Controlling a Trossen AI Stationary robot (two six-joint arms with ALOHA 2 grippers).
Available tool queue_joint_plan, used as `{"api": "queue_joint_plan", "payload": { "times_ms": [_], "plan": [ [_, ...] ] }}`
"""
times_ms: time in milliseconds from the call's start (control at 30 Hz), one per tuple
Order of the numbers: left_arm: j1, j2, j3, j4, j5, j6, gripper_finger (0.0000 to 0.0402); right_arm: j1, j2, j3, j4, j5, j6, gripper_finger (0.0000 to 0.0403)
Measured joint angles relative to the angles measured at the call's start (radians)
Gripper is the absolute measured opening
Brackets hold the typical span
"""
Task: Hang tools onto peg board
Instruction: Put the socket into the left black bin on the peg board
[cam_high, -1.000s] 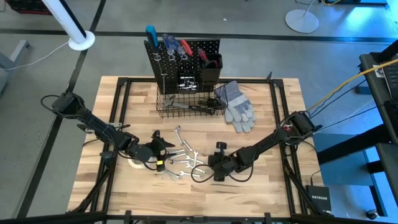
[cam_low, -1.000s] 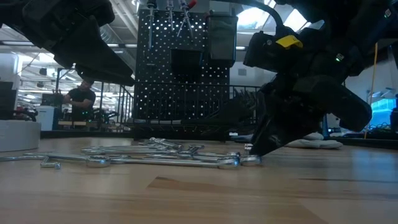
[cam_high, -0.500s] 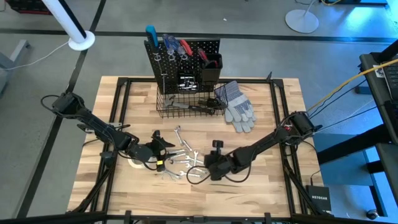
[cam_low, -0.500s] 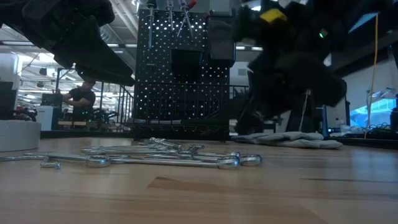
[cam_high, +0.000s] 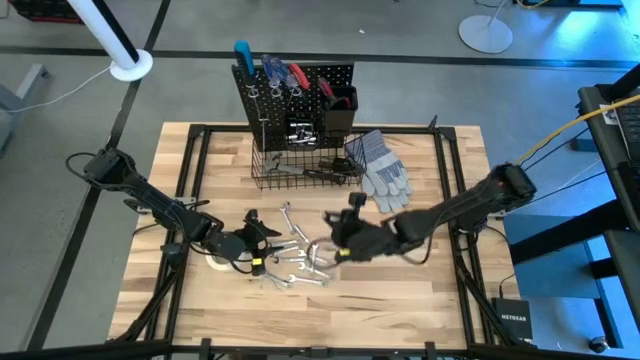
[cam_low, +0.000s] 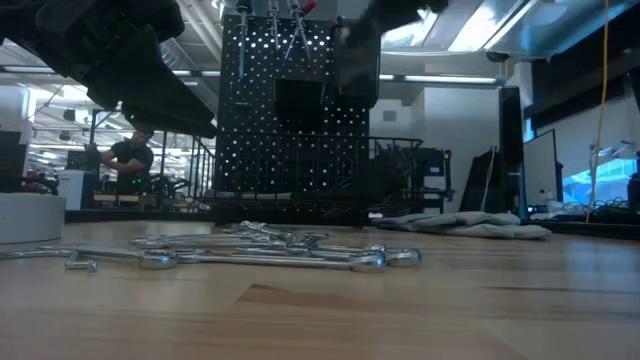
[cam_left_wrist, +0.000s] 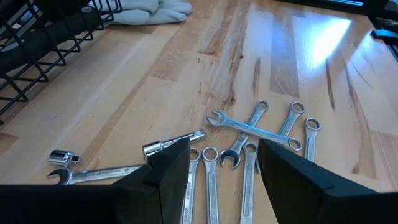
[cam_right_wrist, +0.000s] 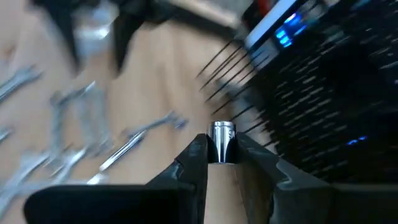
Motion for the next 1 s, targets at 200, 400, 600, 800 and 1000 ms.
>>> {"api": "queue_joint_plan", "payload": {
  "times_ms": [200, 400, 600, 800, 1000],
  "plan": [
    [0.000, 0.000, 0.000, 0.002, -0.004, 0.000, 0.0182, -0.124, -0.049, 0.000, 0.266, 0.005, -0.195, 0.0071],
    [0.000, 0.000, 0.000, 0.002, -0.006, 0.000, 0.0182, -0.296, -0.019, 0.000, 0.526, -0.093, -0.287, 0.0072],
    [0.000, 0.000, 0.000, 0.001, -0.006, 0.005, 0.0182, -0.439, -0.001, 0.000, 0.644, -0.220, -0.242, 0.0072],
    [0.000, 0.000, 0.000, 0.001, -0.007, 0.006, 0.0182, -0.523, 0.050, 0.000, 0.649, -0.311, -0.196, 0.0072],
    [0.000, 0.000, 0.000, -0.003, -0.007, 0.006, 0.0182, -0.539, 0.075, 0.000, 0.673, -0.311, -0.188, 0.0079]
  ]
}}
